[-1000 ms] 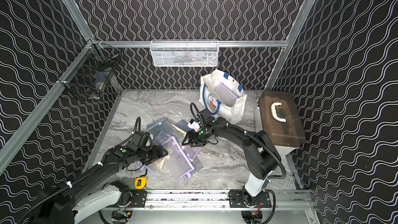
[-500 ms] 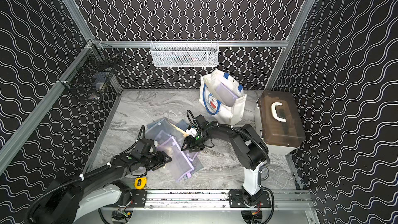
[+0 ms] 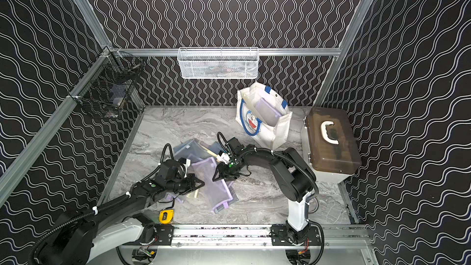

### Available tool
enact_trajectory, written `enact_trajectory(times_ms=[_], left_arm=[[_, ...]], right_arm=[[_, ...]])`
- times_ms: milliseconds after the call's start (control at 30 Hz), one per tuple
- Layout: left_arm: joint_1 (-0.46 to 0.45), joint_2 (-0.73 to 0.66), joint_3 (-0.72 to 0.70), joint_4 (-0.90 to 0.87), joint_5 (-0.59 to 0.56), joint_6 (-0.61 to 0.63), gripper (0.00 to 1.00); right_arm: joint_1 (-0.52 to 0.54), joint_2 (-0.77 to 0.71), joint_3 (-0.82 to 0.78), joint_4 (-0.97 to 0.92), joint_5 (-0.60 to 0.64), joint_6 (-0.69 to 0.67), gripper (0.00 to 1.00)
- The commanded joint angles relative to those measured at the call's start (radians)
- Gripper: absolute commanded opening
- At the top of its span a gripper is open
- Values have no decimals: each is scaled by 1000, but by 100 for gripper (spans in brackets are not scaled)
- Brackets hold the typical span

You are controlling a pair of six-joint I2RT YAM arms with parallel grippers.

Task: Put the pencil pouch into the canvas bag
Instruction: Pick up the pencil pouch.

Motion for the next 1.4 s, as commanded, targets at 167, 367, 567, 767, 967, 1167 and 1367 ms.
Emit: enact_trajectory(times_ms=[167, 367, 567, 767, 967, 1167, 1367], left_arm=[[1, -56, 149, 1, 13, 89, 0], [2, -92, 328, -65, 31, 211, 0], [1, -64, 459, -39, 106, 221, 0], [2, -57, 500, -7, 126, 202, 0], [2, -46, 506, 9, 125, 202, 0], [7, -24, 537, -124, 30, 272, 22], [15, 19, 555, -292, -147, 288, 82]], right_arm=[[-50, -148, 92, -125, -57, -50, 59], [-195, -270, 127, -43, -189, 27, 62], [-217, -365, 105, 186, -264, 162, 54], [-219, -434, 58, 328, -290, 237, 30], [-220, -450, 83, 320, -286, 230, 5], [-267, -455, 180, 117, -167, 98, 0], [-360, -349, 513, -281, 146, -173, 0]])
